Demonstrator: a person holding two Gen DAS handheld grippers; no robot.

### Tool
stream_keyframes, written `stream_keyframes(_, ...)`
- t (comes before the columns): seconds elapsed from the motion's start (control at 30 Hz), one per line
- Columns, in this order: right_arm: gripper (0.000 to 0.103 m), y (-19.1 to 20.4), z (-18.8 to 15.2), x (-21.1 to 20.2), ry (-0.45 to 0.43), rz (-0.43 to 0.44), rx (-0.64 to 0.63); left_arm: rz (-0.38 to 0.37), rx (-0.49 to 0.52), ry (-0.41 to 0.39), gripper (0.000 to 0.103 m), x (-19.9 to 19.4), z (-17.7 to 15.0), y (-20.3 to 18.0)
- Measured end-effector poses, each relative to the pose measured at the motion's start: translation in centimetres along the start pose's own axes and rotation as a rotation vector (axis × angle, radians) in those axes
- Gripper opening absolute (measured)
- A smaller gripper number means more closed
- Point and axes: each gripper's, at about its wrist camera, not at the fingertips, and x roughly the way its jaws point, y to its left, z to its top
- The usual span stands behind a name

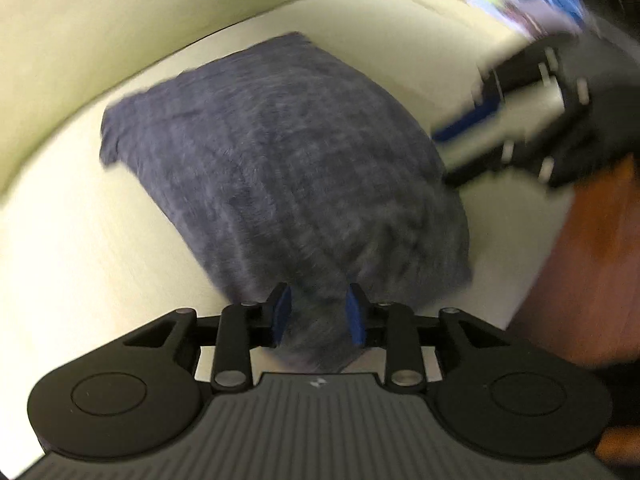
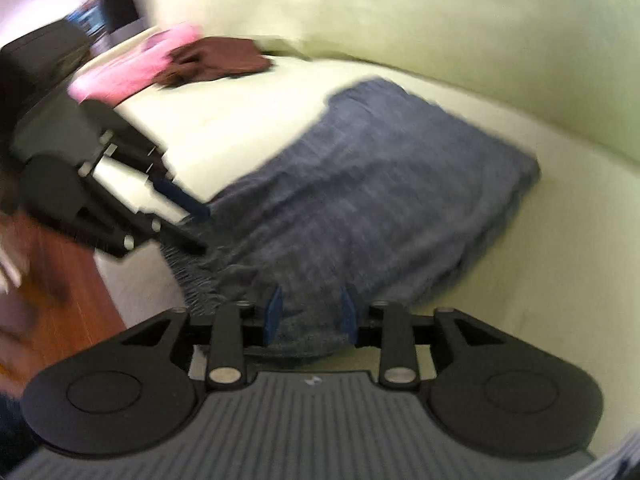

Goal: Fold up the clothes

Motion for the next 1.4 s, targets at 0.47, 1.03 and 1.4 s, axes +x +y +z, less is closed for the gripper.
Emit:
stream_keyframes(0.47, 0.056, 11.7, -5.2, 2.4, -0.005, -0.127, -0.768, -0.061, 0.431, -0.054, 0.036, -0.6, -5.0, -3.4)
stream_keyframes(1.03, 0.069, 5.9, 1.8, 1.4, 0.001, -0.366, -0.312, -0.035, -0.091, -0.176, 0.051, -0.8, 0.2, 8.8)
stream_keyframes(1.4, 0.072, -6.4, 7.0, 5.3, 0.036, -0.568, 0.067, 0.083, -0.302, -0.169, 0.06, 4.5, 8.7, 19.0)
